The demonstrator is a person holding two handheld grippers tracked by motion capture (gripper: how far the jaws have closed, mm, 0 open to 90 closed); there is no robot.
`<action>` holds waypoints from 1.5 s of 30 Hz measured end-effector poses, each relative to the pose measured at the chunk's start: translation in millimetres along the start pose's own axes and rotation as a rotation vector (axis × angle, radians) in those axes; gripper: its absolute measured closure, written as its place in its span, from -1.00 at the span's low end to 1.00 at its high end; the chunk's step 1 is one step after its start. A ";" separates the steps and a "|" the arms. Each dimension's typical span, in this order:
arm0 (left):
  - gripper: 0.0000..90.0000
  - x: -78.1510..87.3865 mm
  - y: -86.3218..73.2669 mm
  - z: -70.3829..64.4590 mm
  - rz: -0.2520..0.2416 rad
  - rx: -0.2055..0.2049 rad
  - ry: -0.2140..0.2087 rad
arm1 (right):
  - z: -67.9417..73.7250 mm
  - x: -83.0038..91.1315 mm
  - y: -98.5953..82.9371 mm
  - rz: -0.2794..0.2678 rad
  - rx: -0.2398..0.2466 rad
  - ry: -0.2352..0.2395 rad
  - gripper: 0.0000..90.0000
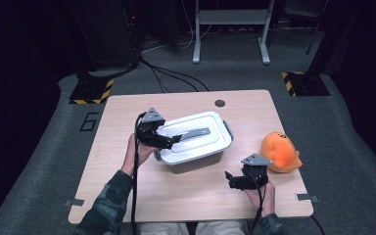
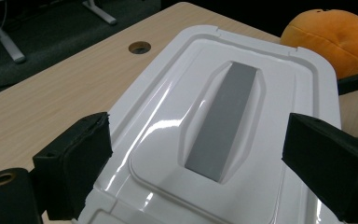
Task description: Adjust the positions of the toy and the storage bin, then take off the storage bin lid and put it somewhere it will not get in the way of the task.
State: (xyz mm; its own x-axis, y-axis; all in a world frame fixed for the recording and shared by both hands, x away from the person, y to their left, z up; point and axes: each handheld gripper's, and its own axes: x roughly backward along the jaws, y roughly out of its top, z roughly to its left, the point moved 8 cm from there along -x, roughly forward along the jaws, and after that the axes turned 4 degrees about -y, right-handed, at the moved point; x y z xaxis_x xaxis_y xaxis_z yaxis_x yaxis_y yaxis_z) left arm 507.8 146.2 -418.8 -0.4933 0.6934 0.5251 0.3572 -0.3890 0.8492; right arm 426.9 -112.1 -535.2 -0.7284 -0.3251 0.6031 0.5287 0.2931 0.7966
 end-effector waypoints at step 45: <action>0.21 -65.5 8.5 -18.7 0.164 -0.206 -0.213 | 1.4 -36.8 -30.5 0.081 0.065 0.052 -0.69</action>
State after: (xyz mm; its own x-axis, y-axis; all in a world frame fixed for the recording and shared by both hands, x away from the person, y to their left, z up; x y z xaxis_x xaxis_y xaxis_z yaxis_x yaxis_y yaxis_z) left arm 528.3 86.1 -445.0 -0.2576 0.7140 0.6510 0.2392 -0.6056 0.7589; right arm 437.0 -107.8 -581.7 -0.6599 -0.3436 0.6682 0.5542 0.3778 0.7417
